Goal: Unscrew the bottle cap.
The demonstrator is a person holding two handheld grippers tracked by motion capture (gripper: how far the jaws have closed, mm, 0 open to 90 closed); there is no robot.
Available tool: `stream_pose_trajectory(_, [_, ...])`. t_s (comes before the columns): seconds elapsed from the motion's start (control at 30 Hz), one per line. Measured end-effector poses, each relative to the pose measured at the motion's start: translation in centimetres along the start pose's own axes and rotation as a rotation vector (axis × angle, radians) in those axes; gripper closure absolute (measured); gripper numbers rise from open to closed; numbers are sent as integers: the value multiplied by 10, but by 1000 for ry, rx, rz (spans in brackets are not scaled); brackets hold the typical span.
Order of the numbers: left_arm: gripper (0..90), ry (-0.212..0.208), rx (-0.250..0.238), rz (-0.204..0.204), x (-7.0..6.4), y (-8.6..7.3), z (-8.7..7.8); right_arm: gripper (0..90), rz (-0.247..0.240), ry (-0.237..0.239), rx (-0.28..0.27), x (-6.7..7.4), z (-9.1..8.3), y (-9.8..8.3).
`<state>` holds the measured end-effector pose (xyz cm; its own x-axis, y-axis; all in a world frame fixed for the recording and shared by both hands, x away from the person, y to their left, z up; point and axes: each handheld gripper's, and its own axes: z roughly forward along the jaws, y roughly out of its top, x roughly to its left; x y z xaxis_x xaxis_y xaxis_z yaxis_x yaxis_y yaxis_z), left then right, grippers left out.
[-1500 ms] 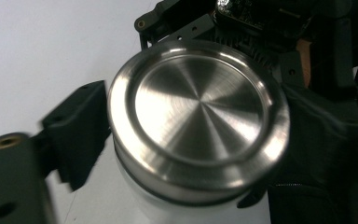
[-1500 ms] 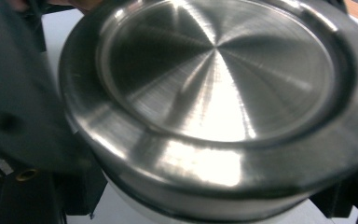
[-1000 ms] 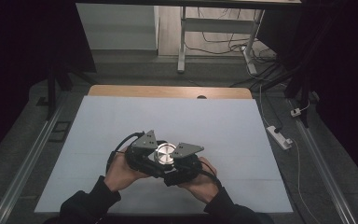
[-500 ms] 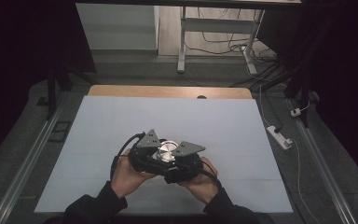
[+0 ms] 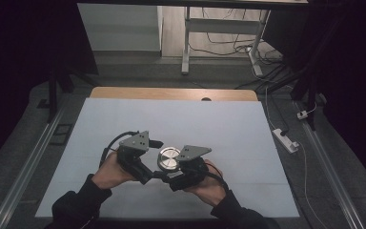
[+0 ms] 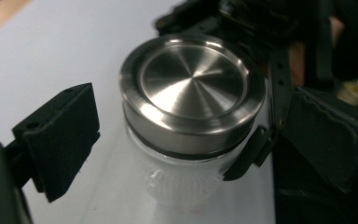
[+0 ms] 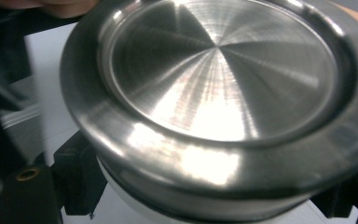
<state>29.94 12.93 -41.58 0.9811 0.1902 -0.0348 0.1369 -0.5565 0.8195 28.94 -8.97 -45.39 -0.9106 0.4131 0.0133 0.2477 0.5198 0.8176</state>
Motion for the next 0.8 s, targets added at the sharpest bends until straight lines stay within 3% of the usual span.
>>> stream_pose_trajectory(0.13, [84, -99, -17, 39, 1, -4, 0, 151, -76, 94, 11, 13, 3, 2])
stream_pose_trajectory(0.33, [175, -164, -11, 96, -3, -5, 0, 151, -135, 139, 18, 21, 4, 3])
stream_pose_trajectory(0.37, [187, -157, -10, 106, -4, -4, -1, 151, -142, 137, 19, 22, 4, 3])
stream_pose_trajectory(0.5, [193, -89, -13, 73, -6, -1, 1, 151, -123, 111, 15, 19, 3, 4])
stream_pose_trajectory(0.63, [194, 20, -13, -14, -7, 4, 10, 151, -65, 39, 13, 12, 2, 3])
stream_pose_trajectory(0.67, [195, 51, -20, -42, -8, 5, 13, 151, -33, -9, 17, 8, 2, 2])
stream_pose_trajectory(0.7, [195, 79, -21, -60, -8, 6, 16, 151, -33, -9, 17, 8, 2, 2])
stream_pose_trajectory(0.73, [195, 130, -34, -110, -10, 8, 22, 151, -3, -53, 25, 4, 2, 1])
stream_pose_trajectory(0.77, [196, 130, -34, -110, -10, 8, 22, 151, -3, -53, 25, 4, 2, 1])
stream_pose_trajectory(0.8, [195, 149, -44, -130, -11, 9, 25, 151, 10, -83, 27, 2, 2, 0])
